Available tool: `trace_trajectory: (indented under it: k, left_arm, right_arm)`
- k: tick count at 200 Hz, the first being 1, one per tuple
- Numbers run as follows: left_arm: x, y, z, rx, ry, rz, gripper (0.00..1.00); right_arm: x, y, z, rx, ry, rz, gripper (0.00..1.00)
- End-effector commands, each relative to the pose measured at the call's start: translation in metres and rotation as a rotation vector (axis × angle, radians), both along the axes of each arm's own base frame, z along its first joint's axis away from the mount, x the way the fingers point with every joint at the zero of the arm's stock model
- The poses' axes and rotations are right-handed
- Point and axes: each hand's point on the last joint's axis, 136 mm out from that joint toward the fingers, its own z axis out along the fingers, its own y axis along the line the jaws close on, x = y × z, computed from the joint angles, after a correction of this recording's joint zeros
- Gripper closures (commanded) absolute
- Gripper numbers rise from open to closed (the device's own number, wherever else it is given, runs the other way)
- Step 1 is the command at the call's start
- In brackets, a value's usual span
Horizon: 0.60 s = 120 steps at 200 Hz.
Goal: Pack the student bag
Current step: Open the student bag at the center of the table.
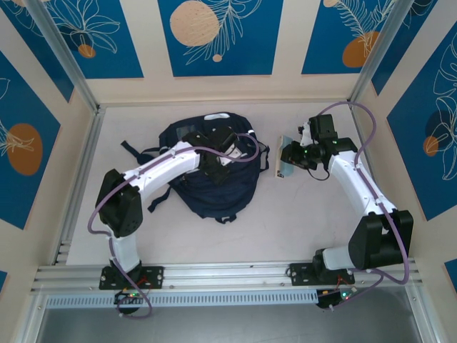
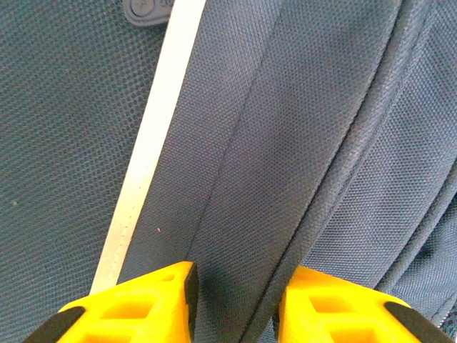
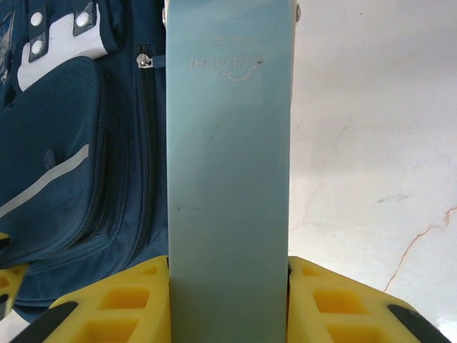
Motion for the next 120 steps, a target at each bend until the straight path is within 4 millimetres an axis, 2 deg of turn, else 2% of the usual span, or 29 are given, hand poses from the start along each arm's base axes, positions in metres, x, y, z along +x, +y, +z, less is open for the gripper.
trace_trajectory:
  k: [1,29,52,85,102,120]
  left_arm:
    - [0.008,0.003,0.027,-0.008,-0.075,0.015,0.71]
    - [0.014,0.008,0.03,0.011,-0.123,0.025,0.74]
    - [0.018,0.013,0.017,0.059,-0.124,0.033,0.64]
    - [0.024,0.019,0.0,0.123,-0.128,0.049,0.63]
    - [0.028,0.02,0.004,0.125,-0.156,0.059,0.67]
    - [0.029,0.014,0.016,0.079,-0.19,0.049,0.78]
  right_arm:
    - [-0.004,0.006,0.01,0.039,-0.026,0.017,0.76]
    - [-0.005,0.007,0.01,0.048,-0.026,0.016,0.76]
    - [-0.006,0.01,0.012,0.074,-0.026,0.019,0.76]
    - [-0.009,0.014,0.014,0.1,-0.028,0.027,0.76]
    - [-0.011,0.014,0.014,0.103,-0.027,0.026,0.76]
    - [-0.014,0.014,0.015,0.107,-0.027,0.027,0.76]
